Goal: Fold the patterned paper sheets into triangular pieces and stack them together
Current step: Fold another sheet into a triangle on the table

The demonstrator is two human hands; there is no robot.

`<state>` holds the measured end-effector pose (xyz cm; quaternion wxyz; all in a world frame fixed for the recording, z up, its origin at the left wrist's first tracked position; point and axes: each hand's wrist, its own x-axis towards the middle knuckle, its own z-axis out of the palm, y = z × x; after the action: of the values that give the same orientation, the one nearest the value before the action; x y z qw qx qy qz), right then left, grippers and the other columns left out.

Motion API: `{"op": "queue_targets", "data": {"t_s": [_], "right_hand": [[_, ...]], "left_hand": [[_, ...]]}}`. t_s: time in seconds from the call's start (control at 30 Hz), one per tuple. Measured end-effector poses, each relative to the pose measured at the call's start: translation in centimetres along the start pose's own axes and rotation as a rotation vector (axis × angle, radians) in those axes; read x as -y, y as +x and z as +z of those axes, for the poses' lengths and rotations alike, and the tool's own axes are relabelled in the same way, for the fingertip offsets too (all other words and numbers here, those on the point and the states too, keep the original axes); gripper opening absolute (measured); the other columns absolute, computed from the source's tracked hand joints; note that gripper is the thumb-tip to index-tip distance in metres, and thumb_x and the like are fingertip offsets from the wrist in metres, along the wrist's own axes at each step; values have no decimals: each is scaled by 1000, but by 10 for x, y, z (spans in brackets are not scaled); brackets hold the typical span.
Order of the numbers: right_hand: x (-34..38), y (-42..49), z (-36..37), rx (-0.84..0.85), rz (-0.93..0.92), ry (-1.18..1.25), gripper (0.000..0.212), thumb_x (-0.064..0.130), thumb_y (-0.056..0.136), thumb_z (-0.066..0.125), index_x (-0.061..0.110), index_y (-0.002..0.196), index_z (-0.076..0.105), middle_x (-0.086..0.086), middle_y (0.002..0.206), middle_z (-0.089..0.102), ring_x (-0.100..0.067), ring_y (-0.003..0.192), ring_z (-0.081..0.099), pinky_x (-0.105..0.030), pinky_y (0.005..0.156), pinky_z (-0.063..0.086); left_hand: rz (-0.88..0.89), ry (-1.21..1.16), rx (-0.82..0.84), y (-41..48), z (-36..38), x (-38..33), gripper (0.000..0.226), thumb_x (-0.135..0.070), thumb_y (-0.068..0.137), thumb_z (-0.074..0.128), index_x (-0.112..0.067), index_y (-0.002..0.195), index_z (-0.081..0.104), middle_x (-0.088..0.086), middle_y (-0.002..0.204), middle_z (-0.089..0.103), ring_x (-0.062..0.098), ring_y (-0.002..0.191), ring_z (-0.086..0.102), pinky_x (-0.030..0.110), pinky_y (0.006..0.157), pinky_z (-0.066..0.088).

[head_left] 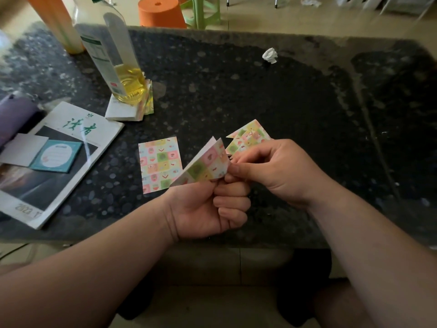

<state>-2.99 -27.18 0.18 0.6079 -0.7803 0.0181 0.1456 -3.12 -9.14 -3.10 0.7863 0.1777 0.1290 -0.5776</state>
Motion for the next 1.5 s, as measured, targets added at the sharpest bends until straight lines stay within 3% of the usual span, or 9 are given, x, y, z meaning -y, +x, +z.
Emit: {"op": "queue_targets", "data": {"t_s": [0.13, 0.23, 0.33, 0.43, 0.6, 0.93, 1.23, 1.37, 1.5], "right_hand": [[-3, 0, -1, 20, -9, -4, 7, 10, 83, 82, 10, 79, 76, -7, 89, 79, -22, 89, 76, -37, 87, 63], [-4, 0, -6, 5, 24, -44, 8, 9, 87, 79, 8, 81, 74, 2, 82, 78, -12, 76, 74, -26, 71, 61], [-8, 6, -17, -54, 119, -18, 12, 8, 89, 77, 8, 78, 72, -4, 78, 75, -20, 68, 68, -31, 60, 56], [-6, 10, -28, -93, 233, 54, 12, 2, 90, 74, 4, 79, 69, -12, 78, 72, -17, 64, 68, -26, 54, 54], [-7, 22, -34, -135, 315, 3, 6, -1, 87, 77, 2, 87, 72, -12, 82, 73, -17, 65, 72, -32, 62, 62], [-22, 54, -39, -309, 385, -349, 8, 16, 94, 74, 24, 91, 74, 0, 90, 73, -10, 66, 75, -29, 70, 64], [-34, 55, -41, -312, 342, -598, 13, 30, 91, 78, 35, 83, 68, 18, 84, 57, -2, 74, 54, -22, 68, 43], [-35, 55, -46, -356, 381, -507, 10, 26, 91, 78, 30, 90, 69, 9, 92, 69, -8, 71, 72, -29, 70, 61], [-32, 54, -49, -384, 406, -496, 14, 11, 93, 72, 25, 93, 72, 3, 87, 73, -7, 70, 74, -28, 71, 63]], "left_hand": [[-23, 32, -47, 2, 3, 0, 36, -35, 108, 34, -18, 81, 51, -5, 61, 35, 8, 53, 32, 19, 51, 36], [21, 280, -304, 2, 12, -9, 32, -33, 103, 37, -16, 81, 54, 0, 65, 45, 11, 53, 43, 21, 48, 40], [193, 479, -571, -3, 17, -26, 50, -45, 106, 29, -10, 93, 62, 9, 78, 63, 18, 63, 56, 28, 55, 48], [349, 501, -637, -8, 19, -45, 65, -61, 103, 38, -3, 111, 67, 13, 94, 70, 21, 72, 62, 32, 59, 54], [566, 701, -838, 13, 18, -50, 8, -8, 101, 62, -2, 100, 67, 15, 90, 66, 17, 64, 69, 31, 62, 62], [578, 847, -986, 57, -7, -62, 4, -7, 92, 75, -11, 92, 73, 6, 73, 77, 18, 73, 77, 35, 79, 64], [541, 1182, -1111, 62, -3, -60, 4, -23, 92, 76, -22, 89, 73, -4, 72, 74, 5, 56, 71, 17, 52, 50], [531, 1224, -1112, 62, -2, -59, 5, -26, 91, 77, -25, 89, 73, -5, 74, 74, 4, 56, 70, 17, 53, 51], [531, 1284, -1107, 64, -2, -56, 10, -30, 90, 79, -30, 83, 71, -7, 75, 73, 6, 58, 70, 19, 52, 50]]}}
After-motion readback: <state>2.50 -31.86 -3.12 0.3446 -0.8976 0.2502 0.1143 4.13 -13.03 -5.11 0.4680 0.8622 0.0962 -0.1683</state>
